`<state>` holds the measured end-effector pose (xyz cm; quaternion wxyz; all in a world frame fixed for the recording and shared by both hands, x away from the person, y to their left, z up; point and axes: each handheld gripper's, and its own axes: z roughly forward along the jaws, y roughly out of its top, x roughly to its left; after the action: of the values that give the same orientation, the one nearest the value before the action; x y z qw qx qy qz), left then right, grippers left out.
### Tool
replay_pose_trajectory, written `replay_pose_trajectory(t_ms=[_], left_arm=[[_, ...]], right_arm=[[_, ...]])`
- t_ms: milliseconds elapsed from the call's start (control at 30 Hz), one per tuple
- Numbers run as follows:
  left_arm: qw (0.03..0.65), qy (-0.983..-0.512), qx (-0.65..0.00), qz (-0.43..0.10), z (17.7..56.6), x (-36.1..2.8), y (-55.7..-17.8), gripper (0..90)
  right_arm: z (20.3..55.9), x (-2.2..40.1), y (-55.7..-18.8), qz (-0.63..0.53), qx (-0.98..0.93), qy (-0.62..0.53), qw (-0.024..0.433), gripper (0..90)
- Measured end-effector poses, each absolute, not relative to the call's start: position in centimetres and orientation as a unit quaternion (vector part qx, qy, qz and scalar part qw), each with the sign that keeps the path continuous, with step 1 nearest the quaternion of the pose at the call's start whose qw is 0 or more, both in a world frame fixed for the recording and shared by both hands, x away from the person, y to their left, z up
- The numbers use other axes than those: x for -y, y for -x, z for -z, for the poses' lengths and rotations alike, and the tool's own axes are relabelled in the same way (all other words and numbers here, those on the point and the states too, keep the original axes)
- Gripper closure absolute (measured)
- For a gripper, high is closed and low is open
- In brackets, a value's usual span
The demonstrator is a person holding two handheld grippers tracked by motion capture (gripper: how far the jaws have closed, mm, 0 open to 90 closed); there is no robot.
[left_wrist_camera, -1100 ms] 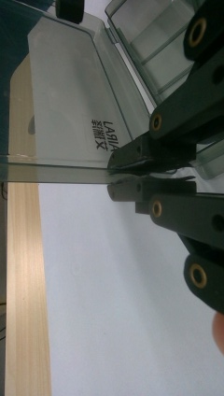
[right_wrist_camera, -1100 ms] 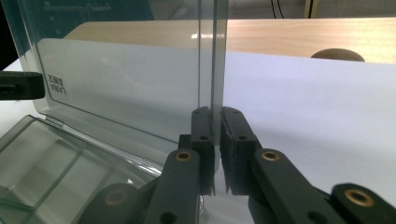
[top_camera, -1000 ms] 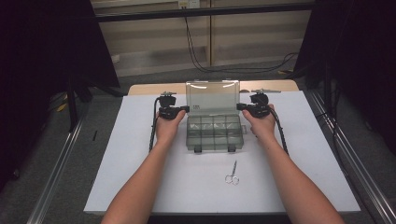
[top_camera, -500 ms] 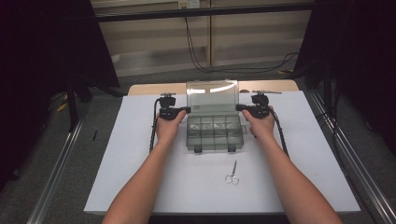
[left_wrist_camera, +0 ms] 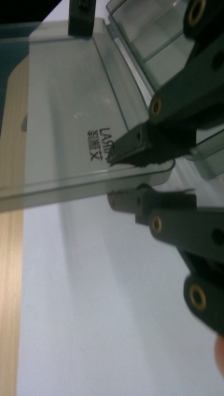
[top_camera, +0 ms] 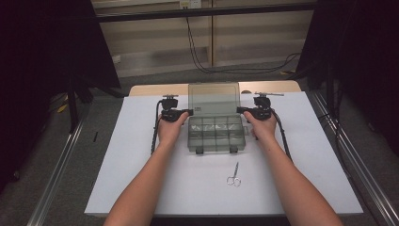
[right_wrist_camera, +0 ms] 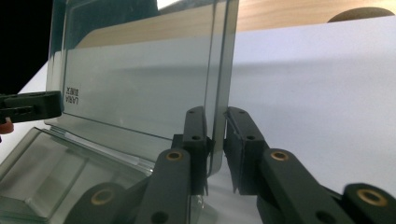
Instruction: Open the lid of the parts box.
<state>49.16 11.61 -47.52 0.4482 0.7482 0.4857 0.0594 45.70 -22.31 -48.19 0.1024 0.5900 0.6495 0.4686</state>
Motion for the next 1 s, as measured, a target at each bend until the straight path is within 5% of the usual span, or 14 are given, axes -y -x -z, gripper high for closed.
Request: replay_pose_trajectory(t_ms=[333,567,767,1000], left_arm=[[0.442,-0.751,-0.487,-0.059,47.7,-11.4,-49.2,65.3],[0.438,-0.755,-0.483,-0.068,47.4,-10.8,-48.9,47.8],[0.436,-0.757,-0.481,-0.078,47.1,-10.9,-48.8,33.6],[0.438,-0.77,-0.459,-0.072,46.4,-10.3,-47.9,16.8]], right_arm=[[48.6,22.4,-45.8,-0.468,-0.654,-0.586,0.096,73.6],[48.8,22.3,-45.8,-0.47,-0.665,-0.573,0.09,64.6],[48.3,22.6,-45.5,-0.471,-0.676,-0.557,0.106,47.3],[47.3,22.5,-44.2,-0.463,-0.683,-0.544,0.152,11.5]])
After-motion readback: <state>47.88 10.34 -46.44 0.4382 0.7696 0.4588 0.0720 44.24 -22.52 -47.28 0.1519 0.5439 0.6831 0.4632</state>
